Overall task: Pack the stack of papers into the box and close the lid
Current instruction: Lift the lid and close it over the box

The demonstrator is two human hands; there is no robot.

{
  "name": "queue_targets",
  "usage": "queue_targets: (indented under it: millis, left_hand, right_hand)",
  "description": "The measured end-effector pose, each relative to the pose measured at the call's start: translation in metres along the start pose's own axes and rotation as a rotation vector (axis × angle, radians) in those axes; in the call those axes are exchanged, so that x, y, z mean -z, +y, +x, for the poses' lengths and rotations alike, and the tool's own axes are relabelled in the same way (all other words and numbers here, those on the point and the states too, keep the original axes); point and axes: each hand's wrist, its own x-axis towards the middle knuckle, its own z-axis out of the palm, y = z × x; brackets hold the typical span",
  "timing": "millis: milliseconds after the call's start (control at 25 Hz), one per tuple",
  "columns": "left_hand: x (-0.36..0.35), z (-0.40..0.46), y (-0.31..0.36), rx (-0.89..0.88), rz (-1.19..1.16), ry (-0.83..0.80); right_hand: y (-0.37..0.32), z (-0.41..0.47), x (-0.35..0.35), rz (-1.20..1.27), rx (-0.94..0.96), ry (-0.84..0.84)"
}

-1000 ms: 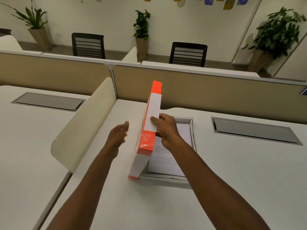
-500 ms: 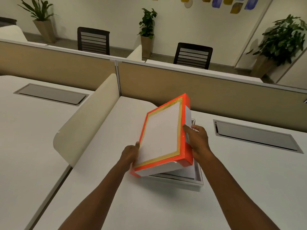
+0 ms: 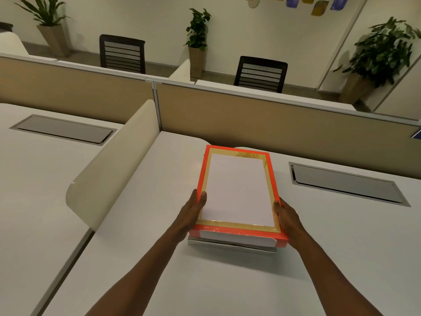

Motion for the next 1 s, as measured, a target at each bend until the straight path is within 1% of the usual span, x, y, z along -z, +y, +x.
queue_targets:
  millis: [80,200,320,480,600,840,920,1000]
  left_hand:
    - [-0.005,-0.004,0.002,-0.019,0.02,-0.028]
    - [-0.008,-0.006,-0.002,-0.027,0.001,-0.015]
    - [-0.01,-0.01,-0.009,-0.03,0.011,0.001]
    - [-0.012,-0.01,-0.017,-0.057,0.136,0.015]
    - [-0.012,-0.004,-0.022,-0.047,0.176,0.007]
    - [-0.011,0.014,-0.026,-0.004,0.251,0.014]
    - [-0.012,0.016,-0.03,-0.016,0.269,0.012]
    - [-0.011,0.017,-0.036,-0.065,0.361,0.05]
  right_hand:
    - [0.015,-0.001,-0.002,-0.069,0.009,0.006]
    - [0.026,-0.006,-0.007,-0.122,0.025,0.024]
    - [0.031,-0.01,-0.012,-0.165,0.079,0.057]
    - [0.037,-0.009,-0.02,-0.267,0.139,0.08]
    - [0.04,-0.006,-0.024,-0.286,0.16,0.081]
    - [0.043,0.003,-0.028,-0.355,0.128,0.098]
    - [0.046,0.003,-0.028,-0.384,0.124,0.083]
    - [0.05,0.001,-0.029,-0.444,0.146,0.084]
